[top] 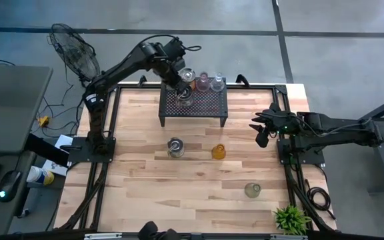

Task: Pick & Place candle stick holders
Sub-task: Put the silver scented candle can on the shelf

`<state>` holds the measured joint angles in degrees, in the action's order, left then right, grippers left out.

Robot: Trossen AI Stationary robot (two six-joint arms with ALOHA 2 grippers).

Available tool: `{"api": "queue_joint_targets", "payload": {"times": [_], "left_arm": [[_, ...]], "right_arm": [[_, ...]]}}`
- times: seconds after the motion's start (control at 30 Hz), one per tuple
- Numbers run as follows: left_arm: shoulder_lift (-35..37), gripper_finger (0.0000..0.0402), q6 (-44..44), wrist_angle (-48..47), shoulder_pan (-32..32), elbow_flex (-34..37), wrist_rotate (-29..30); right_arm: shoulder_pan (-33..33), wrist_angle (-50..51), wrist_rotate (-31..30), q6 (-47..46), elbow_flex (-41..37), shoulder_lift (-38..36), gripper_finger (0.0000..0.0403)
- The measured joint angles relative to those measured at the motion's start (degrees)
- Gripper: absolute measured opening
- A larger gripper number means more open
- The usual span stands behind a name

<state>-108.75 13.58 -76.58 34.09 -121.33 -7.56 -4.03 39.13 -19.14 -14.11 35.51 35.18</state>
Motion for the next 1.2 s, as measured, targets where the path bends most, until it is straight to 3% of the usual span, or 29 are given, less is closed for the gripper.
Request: {"api": "queue_joint_targets", "payload": {"times": [0.9,1.2], "left_arm": [[-2.87,0.0,1.17,1.84,-0.35,-1.43,-2.11],[-3.56,0.0,1.75,2.36,-0.76,-1.43,-0.14]], "right_arm": [[0.01,0.02,-0.69,0.09,0.0,0.01,0.0119],[0.02,0.02,-0.68,0.09,0.0,0.02,0.0119]]}}
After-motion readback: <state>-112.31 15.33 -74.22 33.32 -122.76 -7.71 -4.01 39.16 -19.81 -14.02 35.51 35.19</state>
